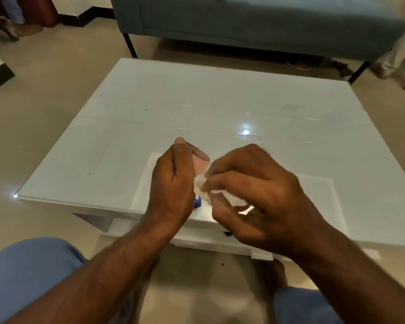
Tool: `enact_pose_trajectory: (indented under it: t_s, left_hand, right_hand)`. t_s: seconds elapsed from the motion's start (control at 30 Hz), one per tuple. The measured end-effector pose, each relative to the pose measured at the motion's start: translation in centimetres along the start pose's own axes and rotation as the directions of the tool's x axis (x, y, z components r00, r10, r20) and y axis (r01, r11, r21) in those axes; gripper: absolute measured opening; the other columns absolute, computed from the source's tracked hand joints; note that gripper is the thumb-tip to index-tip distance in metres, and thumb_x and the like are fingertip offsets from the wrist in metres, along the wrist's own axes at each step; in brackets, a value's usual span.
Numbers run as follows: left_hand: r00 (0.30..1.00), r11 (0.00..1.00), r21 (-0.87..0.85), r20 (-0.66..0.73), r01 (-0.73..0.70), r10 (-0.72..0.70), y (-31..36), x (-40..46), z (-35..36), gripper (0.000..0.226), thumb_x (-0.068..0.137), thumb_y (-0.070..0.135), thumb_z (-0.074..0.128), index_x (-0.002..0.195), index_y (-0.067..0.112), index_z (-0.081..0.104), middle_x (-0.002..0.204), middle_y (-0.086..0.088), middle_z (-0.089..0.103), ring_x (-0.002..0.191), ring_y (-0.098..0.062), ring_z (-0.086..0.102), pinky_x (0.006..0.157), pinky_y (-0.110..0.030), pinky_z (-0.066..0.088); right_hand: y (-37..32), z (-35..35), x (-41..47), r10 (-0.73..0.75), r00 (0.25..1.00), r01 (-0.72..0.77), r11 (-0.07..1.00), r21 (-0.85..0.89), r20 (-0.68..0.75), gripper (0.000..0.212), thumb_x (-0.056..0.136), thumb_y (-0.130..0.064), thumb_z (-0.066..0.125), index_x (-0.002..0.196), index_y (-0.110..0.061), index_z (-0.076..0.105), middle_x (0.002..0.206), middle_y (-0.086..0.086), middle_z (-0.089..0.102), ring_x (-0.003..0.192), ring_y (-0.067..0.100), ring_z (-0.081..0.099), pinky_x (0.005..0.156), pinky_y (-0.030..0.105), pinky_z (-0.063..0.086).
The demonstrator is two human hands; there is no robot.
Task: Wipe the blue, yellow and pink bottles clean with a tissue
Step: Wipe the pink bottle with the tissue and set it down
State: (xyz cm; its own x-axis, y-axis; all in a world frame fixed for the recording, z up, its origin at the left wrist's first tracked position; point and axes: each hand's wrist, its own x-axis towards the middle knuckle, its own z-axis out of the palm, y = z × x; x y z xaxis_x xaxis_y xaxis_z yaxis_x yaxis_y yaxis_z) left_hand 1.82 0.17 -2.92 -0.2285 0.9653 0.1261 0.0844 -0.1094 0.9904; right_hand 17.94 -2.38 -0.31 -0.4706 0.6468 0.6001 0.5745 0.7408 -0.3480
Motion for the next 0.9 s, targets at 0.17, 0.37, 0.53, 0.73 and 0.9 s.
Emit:
enact_pose_trajectory:
  t_s: [0.17,0.37,0.53,0.73,0.9]
  left_hand:
    - [0.996,0.996,-0.024,-0.028,0.083,-0.083,-0.4,0.2,0.2,0.044,0.108,0.038,0.031,0.079,0.051,0.062,0.067,0.043,0.060,0.065,0.015,0.063,0.048,-0.005,0.047]
    - [0.986,0.987,-0.016,-0.063,0.157,-0.158,-0.9,0.4,0.1,0.034,0.107,0.045,0.032,0.083,0.043,0.055,0.069,0.041,0.061,0.067,0.024,0.057,0.046,-0.001,0.042]
    - [0.966,0.971,-0.046,-0.106,0.234,-0.238,-1.5,1.0,-0.2,0.024,0.103,0.054,0.032,0.092,0.043,0.050,0.079,0.023,0.063,0.068,0.009,0.066,0.045,-0.006,0.045]
    - [0.955,0.960,-0.058,-0.103,0.274,-0.279,-1.5,1.0,-0.2,0.032,0.104,0.052,0.031,0.084,0.043,0.054,0.075,0.022,0.064,0.072,-0.005,0.065,0.049,-0.007,0.045]
    - [0.975,0.974,-0.053,0.010,0.223,-0.222,-1.6,0.5,-0.1,0.046,0.106,0.047,0.032,0.075,0.049,0.066,0.071,0.024,0.069,0.070,0.006,0.067,0.053,-0.009,0.050]
  right_hand:
    - [1.5,-0.8,0.4,0.218,0.973,-0.215,0.976,0.040,-0.079,0.013,0.086,-0.012,0.074,0.098,-0.009,0.079,0.099,0.001,0.075,0.090,0.013,0.066,0.077,0.026,0.052]
    - [0.5,0.1,0.1,-0.001,1.000,0.002,0.999,-0.052,0.022,0.010,0.090,-0.012,0.074,0.098,-0.008,0.079,0.102,0.005,0.073,0.093,0.022,0.063,0.080,0.032,0.050]
    - [1.4,-0.6,0.4,0.219,0.973,-0.218,0.976,0.015,-0.072,0.013,0.091,-0.011,0.067,0.100,-0.009,0.077,0.099,0.001,0.073,0.090,0.008,0.062,0.078,0.015,0.047]
    - [0.5,0.7,0.0,-0.088,0.994,0.089,0.996,-0.006,0.058,0.023,0.096,-0.011,0.068,0.116,-0.003,0.077,0.121,0.013,0.072,0.113,0.029,0.066,0.095,0.040,0.052]
    - [1.1,0.5,-0.2,0.064,0.947,-0.062,0.998,-0.016,0.313,0.060,0.103,-0.031,0.066,0.157,-0.013,0.046,0.160,0.005,0.049,0.144,0.021,0.051,0.110,0.037,0.051]
